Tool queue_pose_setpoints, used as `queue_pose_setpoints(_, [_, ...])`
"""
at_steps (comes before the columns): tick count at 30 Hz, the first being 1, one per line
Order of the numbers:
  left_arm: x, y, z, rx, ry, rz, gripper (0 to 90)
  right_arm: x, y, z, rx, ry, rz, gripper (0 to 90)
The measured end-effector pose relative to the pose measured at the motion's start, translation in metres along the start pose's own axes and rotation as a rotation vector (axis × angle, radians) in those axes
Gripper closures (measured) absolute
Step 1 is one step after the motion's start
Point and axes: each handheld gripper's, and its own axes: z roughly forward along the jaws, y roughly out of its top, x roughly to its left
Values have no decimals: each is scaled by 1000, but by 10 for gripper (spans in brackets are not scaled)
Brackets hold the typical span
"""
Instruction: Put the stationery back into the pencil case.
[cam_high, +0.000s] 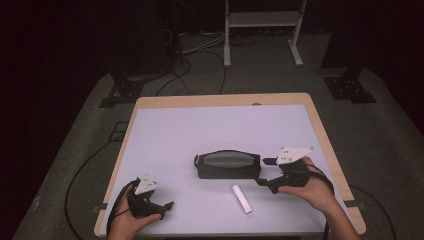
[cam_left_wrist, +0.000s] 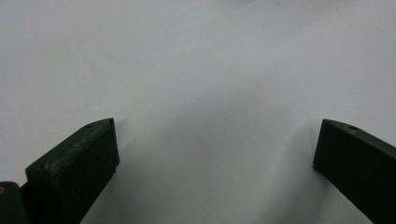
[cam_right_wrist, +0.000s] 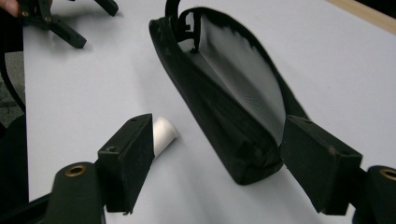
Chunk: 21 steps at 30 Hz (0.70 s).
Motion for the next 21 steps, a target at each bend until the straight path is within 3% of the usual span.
queue_pose_setpoints(12, [0, 0, 0, 0, 1, 1, 0, 12, -20, 4, 27, 17, 47, 257])
queue_pose_setpoints(21, [0, 0, 0, 1, 1, 2, 0, 24, -28, 6, 25, 9, 32, 262])
